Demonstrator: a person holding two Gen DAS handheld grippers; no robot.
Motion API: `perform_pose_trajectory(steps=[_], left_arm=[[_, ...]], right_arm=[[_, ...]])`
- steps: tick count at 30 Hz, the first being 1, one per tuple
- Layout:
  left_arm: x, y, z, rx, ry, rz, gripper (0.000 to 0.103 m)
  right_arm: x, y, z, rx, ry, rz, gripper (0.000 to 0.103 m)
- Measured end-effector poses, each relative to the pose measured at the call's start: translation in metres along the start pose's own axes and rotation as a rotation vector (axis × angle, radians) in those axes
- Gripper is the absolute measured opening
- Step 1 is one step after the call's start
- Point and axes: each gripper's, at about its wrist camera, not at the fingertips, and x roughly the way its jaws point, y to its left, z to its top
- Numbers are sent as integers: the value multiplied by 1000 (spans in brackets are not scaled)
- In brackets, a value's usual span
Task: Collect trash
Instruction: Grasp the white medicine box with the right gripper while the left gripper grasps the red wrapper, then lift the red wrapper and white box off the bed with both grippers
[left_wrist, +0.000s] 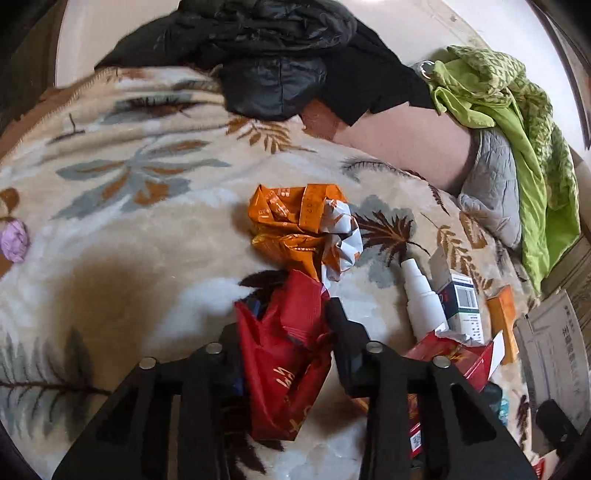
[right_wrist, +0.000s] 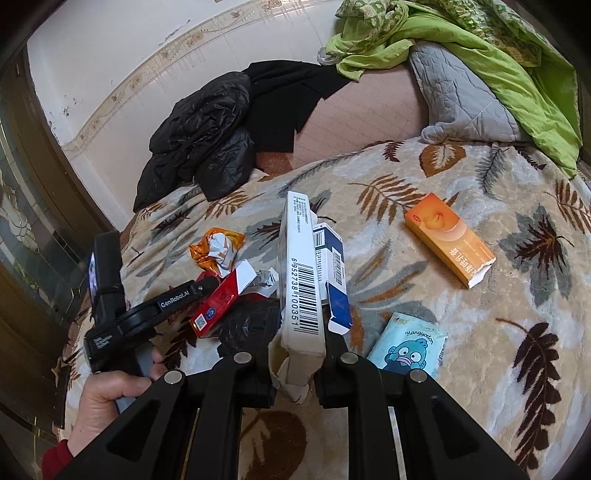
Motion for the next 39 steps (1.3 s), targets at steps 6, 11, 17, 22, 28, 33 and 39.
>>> perform_pose_trajectory(steps=[6, 11, 17, 22, 28, 33, 39], left_arm=[[-33, -5, -9, 31, -49, 40, 32], [-85, -13, -23, 65, -116, 42, 32], [-148, -35, -61, 116, -146, -8, 32], [-187, -55, -114, 200, -135, 8, 32], [-207, -64, -162, 217, -162, 42, 32], [-203, -70, -167, 258, -185, 56, 32], [-190, -75, -168, 289, -166, 81, 32]], right_arm=[[-6, 10, -5, -45, -5, 20, 16], [-20, 17, -14, -93, -21, 26, 16], [-48, 16, -37, -113, -27, 30, 16], [-80, 8, -68, -94, -4, 58, 16], [-107, 7, -98, -126, 6, 45, 16], [-112, 7, -102, -140, -8, 32, 16], [-100, 2, -99, -98, 19, 44, 16]])
